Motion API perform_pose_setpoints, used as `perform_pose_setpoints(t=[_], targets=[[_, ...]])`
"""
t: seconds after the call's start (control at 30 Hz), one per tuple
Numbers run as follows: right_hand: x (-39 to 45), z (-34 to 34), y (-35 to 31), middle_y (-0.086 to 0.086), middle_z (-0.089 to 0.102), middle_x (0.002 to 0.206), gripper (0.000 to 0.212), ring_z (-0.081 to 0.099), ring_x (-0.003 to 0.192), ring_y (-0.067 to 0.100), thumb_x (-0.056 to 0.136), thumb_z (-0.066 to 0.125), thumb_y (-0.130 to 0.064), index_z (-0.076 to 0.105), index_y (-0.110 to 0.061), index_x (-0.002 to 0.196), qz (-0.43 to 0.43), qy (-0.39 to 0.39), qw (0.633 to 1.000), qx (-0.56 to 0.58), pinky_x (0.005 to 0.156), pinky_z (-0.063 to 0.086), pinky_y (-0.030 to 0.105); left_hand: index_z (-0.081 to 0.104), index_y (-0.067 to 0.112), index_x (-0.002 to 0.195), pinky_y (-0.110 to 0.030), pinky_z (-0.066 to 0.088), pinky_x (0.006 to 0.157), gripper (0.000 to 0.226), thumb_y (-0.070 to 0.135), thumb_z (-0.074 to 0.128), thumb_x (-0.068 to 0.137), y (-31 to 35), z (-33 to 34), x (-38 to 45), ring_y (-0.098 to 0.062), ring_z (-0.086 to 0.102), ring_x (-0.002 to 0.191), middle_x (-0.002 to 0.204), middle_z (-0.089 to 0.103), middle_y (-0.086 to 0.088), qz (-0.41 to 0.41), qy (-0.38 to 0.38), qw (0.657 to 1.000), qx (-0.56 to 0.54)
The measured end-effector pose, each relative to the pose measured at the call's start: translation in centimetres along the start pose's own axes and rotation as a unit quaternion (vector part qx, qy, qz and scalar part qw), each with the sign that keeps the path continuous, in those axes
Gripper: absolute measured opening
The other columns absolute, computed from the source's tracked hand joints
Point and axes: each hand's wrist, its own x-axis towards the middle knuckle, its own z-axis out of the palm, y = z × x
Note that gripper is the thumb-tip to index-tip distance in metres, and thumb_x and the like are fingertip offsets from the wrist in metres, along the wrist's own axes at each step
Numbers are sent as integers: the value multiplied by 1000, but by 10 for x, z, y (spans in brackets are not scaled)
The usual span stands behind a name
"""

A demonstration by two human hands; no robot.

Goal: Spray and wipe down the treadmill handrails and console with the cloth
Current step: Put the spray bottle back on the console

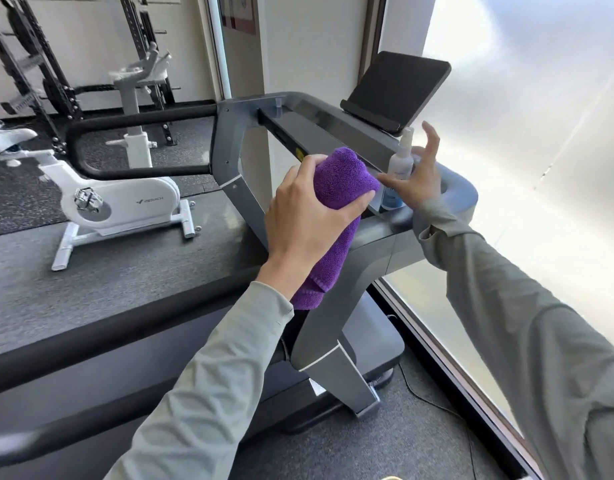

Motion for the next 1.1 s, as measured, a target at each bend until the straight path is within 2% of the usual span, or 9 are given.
perform_pose_setpoints(t=[0.13, 0.23, 0.33, 0.43, 0.57, 0.73, 0.83, 0.9, 1.1], targets=[[-48, -6, -30, -1, 48, 132, 62, 52, 117, 17, 90, 67, -14, 35, -6, 143, -53, 81, 993, 64, 102, 42, 36, 53, 29, 122, -6, 34, 70, 69, 58, 76, 64, 1, -3, -3, -5, 56, 93, 113, 61, 12, -13, -13, 998, -62], [-101, -15, -60, 10, 66, 116, 42, 62, 110, 16, 95, 53, -37, 50, -17, 131, -12, -41, 964, 262, 98, 49, 33, 48, 25, 132, -19, 43, 89, 76, 50, 68, 63, 7, -2, -8, -9, 55, 109, 126, 56, 7, -50, -31, 988, -140], [-148, -19, -74, 3, 65, 115, 46, 64, 109, 15, 90, 61, -34, 45, -27, 132, -17, -152, 936, 316, 96, 51, 31, 39, 28, 142, -2, 32, 89, 80, 44, 66, 68, 13, -3, -19, 8, 47, 110, 132, 47, 8, -64, -36, 975, -210], [-177, -18, -70, 4, 61, 119, 69, 65, 106, 12, 85, 72, -8, 33, -23, 140, -3, -163, 939, 304, 90, 53, 29, 34, 42, 143, 5, 31, 80, 77, 42, 70, 76, 13, -5, -39, 19, 42, 105, 122, 38, 15, -61, -65, 965, -246], [-208, -32, -65, 2, 59, 120, 69, 66, 98, 11, 89, 58, 14, 32, -28, 137, 18, -115, 953, 280, 87, 55, 32, 41, 48, 138, -19, 45, 93, 65, 40, 74, 82, 15, -2, -60, -10, 52, 114, 119, 36, 5, -66, -189, 934, -297], [-265, -58, -59, -8, 64, 107, 63, 64, 90, 11, 82, 46, 9, 43, -32, 130, 88, 15, 968, 235, 82, 54, 30, 56, 28, 126, -32, 40, 109, 59, 36, 78, 72, 10, 4, -94, -3, 46, 123, 133, 34, -7, 16, -373, 871, -319], [-307, -77, -45, -7, 66, 108, 62, 63, 93, 22, 82, 48, 8, 47, -31, 130, 129, 55, 978, 154, 88, 54, 45, 57, 22, 119, -32, 36, 110, 57, 34, 77, 67, 0, 21, -118, -19, 37, 134, 140, 32, 0, 92, -458, 841, -273], [-337, -90, -29, 2, 67, 113, 62, 65, 97, 31, 82, 52, 8, 49, -29, 132, 164, 66, 979, 105, 90, 53, 47, 62, 15, 114, -21, 36, 103, 55, 32, 84, 66, -6, 41, -139, -21, 41, 125, 134, 44, 4, 141, -478, 837, -225], [-426, -113, 50, 10, 69, 109, 60, 65, 92, 19, 82, 75, -9, 49, -15, 135, 358, 3, 930, -85, 86, 48, 27, 70, 11, 92, -35, 49, 77, 30, 19, 87, 69, -30, 124, -231, -20, 58, 84, 83, 65, 1, 85, -564, 805, -164]])
